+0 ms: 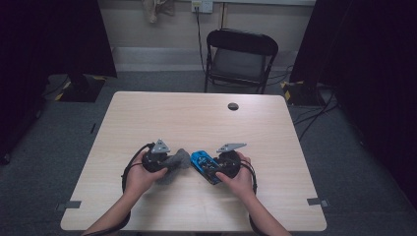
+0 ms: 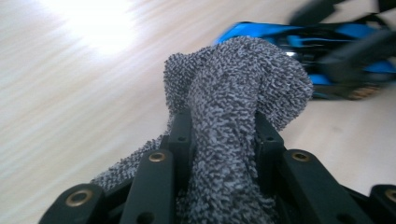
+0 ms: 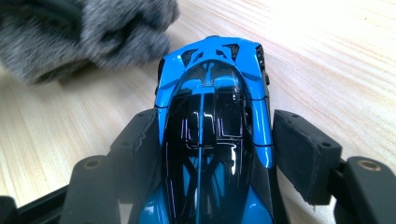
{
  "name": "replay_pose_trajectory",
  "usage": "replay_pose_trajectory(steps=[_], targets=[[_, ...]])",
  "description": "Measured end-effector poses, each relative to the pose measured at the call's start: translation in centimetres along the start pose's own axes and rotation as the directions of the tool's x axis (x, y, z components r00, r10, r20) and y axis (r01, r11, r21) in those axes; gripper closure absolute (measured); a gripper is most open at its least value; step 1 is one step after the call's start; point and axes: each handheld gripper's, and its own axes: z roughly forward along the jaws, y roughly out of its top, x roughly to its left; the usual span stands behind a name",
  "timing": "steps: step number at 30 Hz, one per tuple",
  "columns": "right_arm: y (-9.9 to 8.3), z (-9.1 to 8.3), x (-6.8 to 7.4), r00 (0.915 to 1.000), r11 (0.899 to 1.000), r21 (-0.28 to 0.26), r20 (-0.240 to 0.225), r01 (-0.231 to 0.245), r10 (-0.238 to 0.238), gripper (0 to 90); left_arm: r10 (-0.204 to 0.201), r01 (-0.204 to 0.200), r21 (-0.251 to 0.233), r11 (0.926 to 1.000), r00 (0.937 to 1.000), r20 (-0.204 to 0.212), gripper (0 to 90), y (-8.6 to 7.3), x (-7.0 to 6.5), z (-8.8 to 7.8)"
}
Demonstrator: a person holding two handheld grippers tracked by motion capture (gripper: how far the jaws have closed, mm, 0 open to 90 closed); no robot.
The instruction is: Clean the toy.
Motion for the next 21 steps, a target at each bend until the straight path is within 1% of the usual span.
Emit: replay_pose_trajectory(steps=[1, 2, 3, 4, 5, 6, 7, 8, 9, 10, 11, 12, 13, 15, 18, 19, 21], targets=[[0.0, 0.0, 0.0, 1.0, 1.0, 0.0, 0.0, 0.001, -0.001, 33.2, 0.018, -0.018, -0.002, 0.9998, 0.9993, 0.032, 67.7, -0.1, -1.0, -0.3], [0.0, 0.0, 0.0, 1.0, 1.0, 0.0, 0.001, 0.002, -0.002, 33.2, 0.018, -0.018, -0.002, 0.9998, 0.9993, 0.032, 67.7, -0.1, -1.0, -0.3], [0.0, 0.0, 0.0, 1.0, 1.0, 0.0, 0.0, 0.004, -0.004, 33.2, 0.038, -0.038, -0.002, 0.9993, 0.9969, 0.069, 67.7, -0.1, -2.2, -0.4], [0.0, 0.0, 0.0, 1.0, 1.0, 0.002, -0.001, 0.002, -0.002, 33.2, 0.038, -0.038, -0.002, 0.9993, 0.9969, 0.069, 67.7, -0.1, -2.2, -0.4], [0.1, 0.0, 0.0, 1.0, 1.0, 0.003, -0.001, 0.003, -0.003, 33.2, 0.052, -0.053, 0.004, 0.9986, 0.9927, 0.109, 67.7, -0.2, -3.5, -0.4], [0.1, 0.0, 0.0, 1.0, 1.0, 0.005, 0.0, 0.003, -0.003, 33.2, 0.052, -0.053, 0.004, 0.9986, 0.9927, 0.109, 67.7, -0.2, -3.5, -0.4], [0.1, 0.0, 0.0, 1.0, 1.0, 0.004, 0.0, 0.006, -0.006, 33.2, 0.071, -0.072, 0.005, 0.9974, 0.9862, 0.149, 67.7, -0.3, -4.6, -0.1], [0.1, 0.0, 0.0, 1.0, 1.0, 0.003, -0.001, 0.005, -0.005, 33.2, 0.071, -0.072, 0.005, 0.9974, 0.9862, 0.149, 67.6, -0.3, -4.6, -0.1], [0.1, 0.0, 0.0, 1.0, 1.0, 0.004, -0.002, 0.002, -0.002, 33.2, 0.083, -0.088, 0.016, 0.996, 0.9779, 0.192, 67.7, -0.4, -5.6, 0.4], [0.1, 0.0, 0.0, 1.0, 1.0, 0.003, -0.002, 0.001, -0.001, 33.2, 0.083, -0.088, 0.016, 0.996, 0.9779, 0.192, 67.7, -0.4, -5.6, 0.4], [0.1, 0.0, 0.0, 1.0, 1.0, 0.004, -0.002, 0.002, -0.002, 33.2, 0.107, -0.115, 0.028, 0.9929, 0.971, 0.214, 67.7, -0.4, -6.5, 1.0], [0.1, 0.0, 0.0, 1.0, 1.0, 0.004, -0.001, 0.003, -0.003, 33.2, 0.108, -0.118, 0.036, 0.9923, 0.9693, 0.221, 67.7, -0.4, -6.9, 1.4], [0.1, 0.0, 0.0, 1.0, 1.0, 0.003, -0.001, 0.003, -0.003, 33.2, 0.118, -0.13, 0.04, 0.9908, 0.9689, 0.217, 67.7, -0.3, -7.1, 1.7], [0.0, 0.0, 0.0, 1.0, 1.0, 0.002, 0.0, 0.004, -0.004, 33.2, 0.123, -0.133, 0.035, 0.9904, 0.9673, 0.222, 67.7, -0.2, -7.3, 2.2], [0.1, 0.0, 0.0, 1.0, 1.0, 0.004, 0.0, 0.004, -0.004, 33.2, 0.128, -0.14, 0.039, 0.9894, 0.9685, 0.213, 67.7, 0.0, -7.4, 2.5], [0.1, 0.0, 0.0, 1.0, 1.0, 0.004, 0.0, 0.004, -0.004, 33.2, 0.119, -0.128, 0.033, 0.9912, 0.9709, 0.208, 67.7, 0.0, -7.3, 2.8], [0.0, 0.0, 0.0, 1.0, 1.0, 0.003, 0.0, 0.005, -0.005, 33.2, 0.11, -0.119, 0.028, 0.9925, 0.9725, 0.205, 67.8, 0.0, -7.1, 2.9]])
